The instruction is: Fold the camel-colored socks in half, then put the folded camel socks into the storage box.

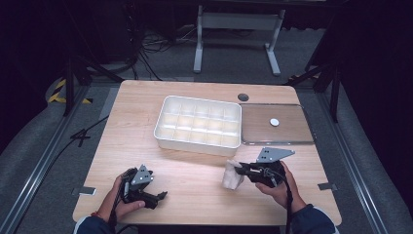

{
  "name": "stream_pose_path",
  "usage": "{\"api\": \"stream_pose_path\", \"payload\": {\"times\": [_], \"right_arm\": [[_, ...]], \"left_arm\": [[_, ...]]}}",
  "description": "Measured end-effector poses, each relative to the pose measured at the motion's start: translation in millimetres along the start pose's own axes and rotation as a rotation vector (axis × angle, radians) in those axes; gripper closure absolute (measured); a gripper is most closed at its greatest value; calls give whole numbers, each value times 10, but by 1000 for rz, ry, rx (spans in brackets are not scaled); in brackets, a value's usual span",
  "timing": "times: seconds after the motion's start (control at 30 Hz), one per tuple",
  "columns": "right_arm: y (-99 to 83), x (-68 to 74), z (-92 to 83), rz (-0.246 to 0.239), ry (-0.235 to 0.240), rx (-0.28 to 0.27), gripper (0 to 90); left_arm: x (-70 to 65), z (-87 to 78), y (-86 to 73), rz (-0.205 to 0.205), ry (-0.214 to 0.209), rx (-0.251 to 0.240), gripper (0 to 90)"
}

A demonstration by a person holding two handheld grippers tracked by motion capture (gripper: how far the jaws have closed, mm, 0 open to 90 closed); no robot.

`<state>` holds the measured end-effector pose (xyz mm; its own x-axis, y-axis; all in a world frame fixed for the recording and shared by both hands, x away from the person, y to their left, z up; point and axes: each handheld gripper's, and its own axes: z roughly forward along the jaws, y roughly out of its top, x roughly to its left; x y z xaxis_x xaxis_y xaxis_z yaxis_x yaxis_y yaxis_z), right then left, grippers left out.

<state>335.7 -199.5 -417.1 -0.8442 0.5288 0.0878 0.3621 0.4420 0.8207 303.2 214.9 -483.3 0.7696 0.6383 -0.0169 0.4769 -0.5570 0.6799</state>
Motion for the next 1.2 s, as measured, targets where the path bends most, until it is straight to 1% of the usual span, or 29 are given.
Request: {"api": "stream_pose_path", "payload": {"times": [0.4,0.53,0.8,1.07,1.2], "right_arm": [[69,-31,-141,2,-40,-54,802],[70,-33,-172,-4,-51,-60,802],[88,-73,-222,8,-61,-79,801],[114,-80,-248,-2,-81,-86,801],[157,-94,-277,-10,-94,-97,801]], "left_arm": [[0,0,0,1,0,1,95],[2,0,5,4,0,3,92],[4,7,9,7,-1,4,87],[-3,17,17,1,3,5,76],[-5,17,17,-1,6,5,76]]}}
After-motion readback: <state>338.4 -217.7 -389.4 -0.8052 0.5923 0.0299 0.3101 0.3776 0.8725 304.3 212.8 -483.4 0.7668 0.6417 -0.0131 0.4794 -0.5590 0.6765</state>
